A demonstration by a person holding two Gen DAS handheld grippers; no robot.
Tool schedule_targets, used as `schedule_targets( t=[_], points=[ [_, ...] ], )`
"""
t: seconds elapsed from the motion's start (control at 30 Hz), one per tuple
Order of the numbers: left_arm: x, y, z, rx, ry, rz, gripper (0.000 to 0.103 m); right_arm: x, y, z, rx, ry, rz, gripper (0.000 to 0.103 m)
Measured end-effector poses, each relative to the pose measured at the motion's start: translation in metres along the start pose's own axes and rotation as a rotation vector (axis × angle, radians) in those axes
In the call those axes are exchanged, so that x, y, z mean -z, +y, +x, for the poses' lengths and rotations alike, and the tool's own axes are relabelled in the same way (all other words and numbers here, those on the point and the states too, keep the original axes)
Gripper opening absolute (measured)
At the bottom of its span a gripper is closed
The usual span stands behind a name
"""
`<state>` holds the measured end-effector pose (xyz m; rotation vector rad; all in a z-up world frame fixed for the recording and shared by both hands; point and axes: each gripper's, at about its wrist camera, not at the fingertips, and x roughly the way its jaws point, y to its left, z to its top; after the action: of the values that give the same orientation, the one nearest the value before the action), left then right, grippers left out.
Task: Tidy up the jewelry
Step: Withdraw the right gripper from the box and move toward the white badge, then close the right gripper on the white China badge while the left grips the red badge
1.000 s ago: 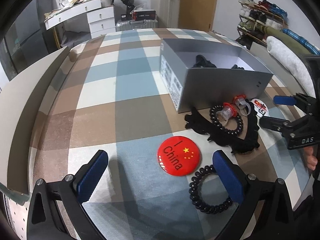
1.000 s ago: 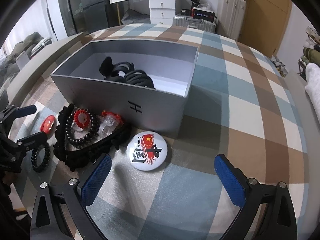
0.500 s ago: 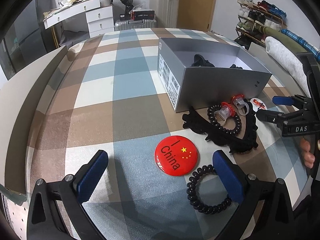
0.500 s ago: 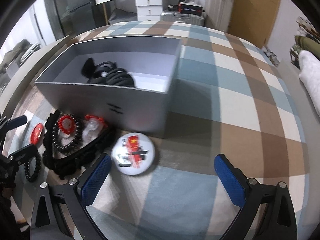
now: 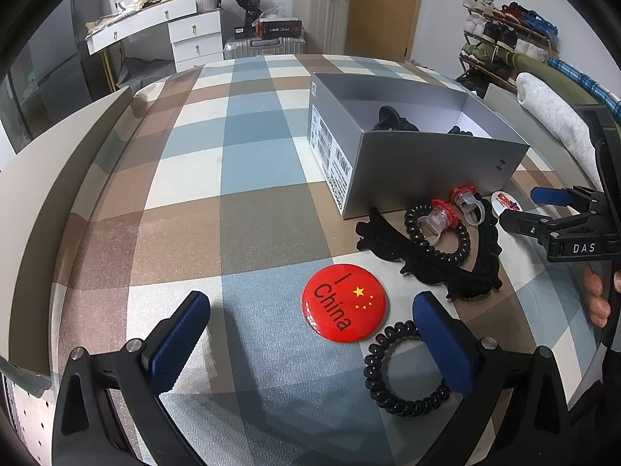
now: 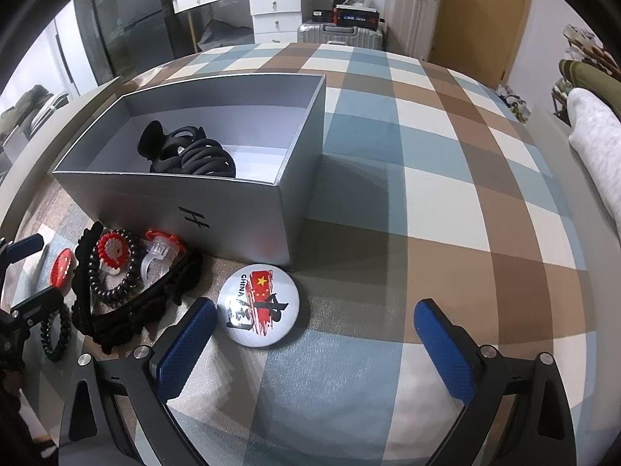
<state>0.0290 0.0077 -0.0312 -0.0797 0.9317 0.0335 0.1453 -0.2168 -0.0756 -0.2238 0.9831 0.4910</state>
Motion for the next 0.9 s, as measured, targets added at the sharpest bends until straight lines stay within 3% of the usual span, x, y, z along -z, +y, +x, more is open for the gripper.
schedule_targets(
  t=[0.27,0.37,0.47,0.53,0.57,0.9],
  points=[
    [0.0,0.0,0.0,0.001,0.001,0.003,0.102,0.001,0.005,-0.004,-0.021,-0.008,-0.029,0.092],
    [0.0,0.0,0.0,0.001,0.001,0.003,0.102,0.002,0.008,-0.006,-0.032,-0.015,-0.049,0.083],
    [0.0,0.0,0.0,0.001,0.001,0.003,0.102,0.004,0.015,-0.011,-0.057,-0.028,-0.084,0.065],
    [0.0,0.0,0.0,0.001,0.001,0.006,0.102,0.005,0.02,-0.013,-0.07,-0.039,-0.105,0.045],
    [0.0,0.0,0.0,0.002,0.001,0.007,0.102,0.005,0.022,-0.014,-0.079,-0.044,-0.114,0.042],
    [0.001,-0.002,-0.001,0.009,0.002,0.013,0.102,0.005,0.023,-0.019,-0.104,-0.069,-0.118,0.041]
  ],
)
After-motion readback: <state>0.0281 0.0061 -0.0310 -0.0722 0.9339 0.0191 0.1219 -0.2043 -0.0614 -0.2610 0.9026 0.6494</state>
